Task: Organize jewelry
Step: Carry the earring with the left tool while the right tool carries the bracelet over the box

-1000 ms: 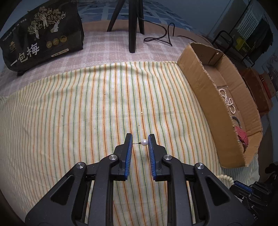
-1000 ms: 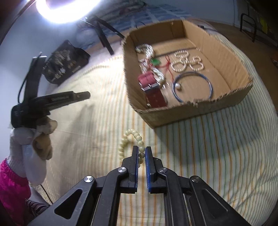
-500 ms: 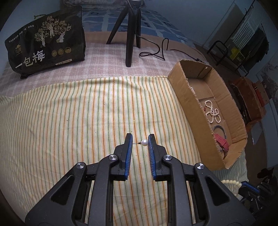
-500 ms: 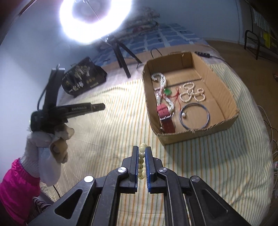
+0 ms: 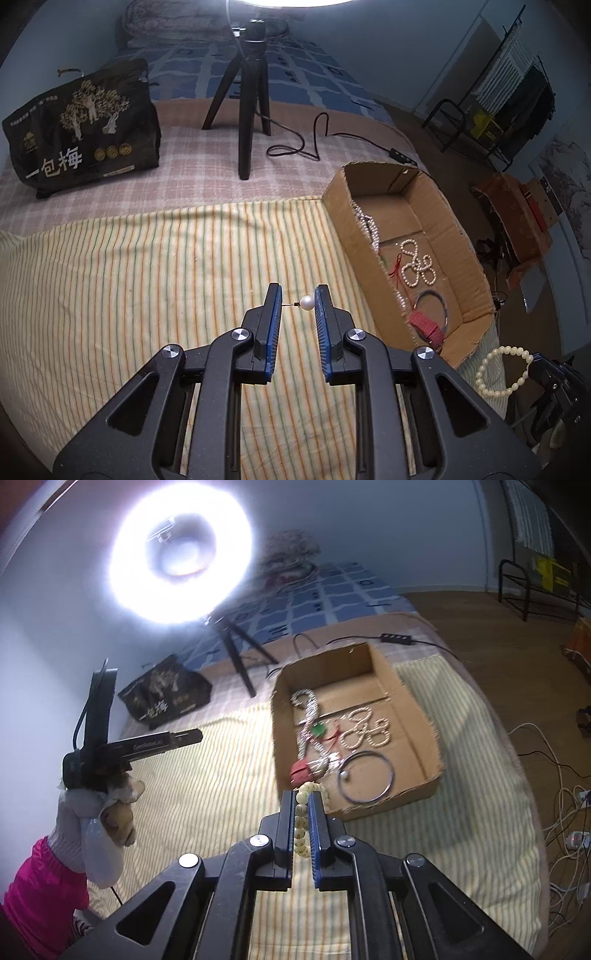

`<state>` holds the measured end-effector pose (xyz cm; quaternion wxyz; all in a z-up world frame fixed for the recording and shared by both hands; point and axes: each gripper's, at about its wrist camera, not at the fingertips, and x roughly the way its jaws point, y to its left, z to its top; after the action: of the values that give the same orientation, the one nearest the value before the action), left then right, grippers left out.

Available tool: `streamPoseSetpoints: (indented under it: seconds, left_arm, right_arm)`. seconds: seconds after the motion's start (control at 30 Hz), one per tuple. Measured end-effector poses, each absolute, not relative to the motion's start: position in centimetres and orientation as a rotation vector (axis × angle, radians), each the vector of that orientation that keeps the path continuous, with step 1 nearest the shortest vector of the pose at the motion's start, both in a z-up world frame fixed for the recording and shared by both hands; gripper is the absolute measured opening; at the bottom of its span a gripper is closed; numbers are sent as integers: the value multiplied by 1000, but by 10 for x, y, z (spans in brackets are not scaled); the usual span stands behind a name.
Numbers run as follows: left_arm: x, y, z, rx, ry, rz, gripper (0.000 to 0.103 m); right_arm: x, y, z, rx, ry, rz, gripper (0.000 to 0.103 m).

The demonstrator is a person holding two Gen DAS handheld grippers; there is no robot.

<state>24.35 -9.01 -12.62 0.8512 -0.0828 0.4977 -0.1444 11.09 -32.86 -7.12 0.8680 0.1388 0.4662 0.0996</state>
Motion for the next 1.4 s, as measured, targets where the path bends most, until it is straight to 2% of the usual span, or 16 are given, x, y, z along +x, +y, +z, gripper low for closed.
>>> streamPoseSetpoints:
  seconds: [0.57, 0.83, 1.4]
  left_arm:
    - [282, -160, -102, -86, 1012, -375, 17]
    - [307, -195, -111, -32, 1026, -390, 17]
    - [351, -255, -132, 15, 1052, -425, 17]
  right_arm:
    - [141, -354, -67, 309, 954, 166, 4]
    - [158, -351, -83, 187, 986, 103, 4]
    - [176, -357, -100, 206, 1015, 78, 5]
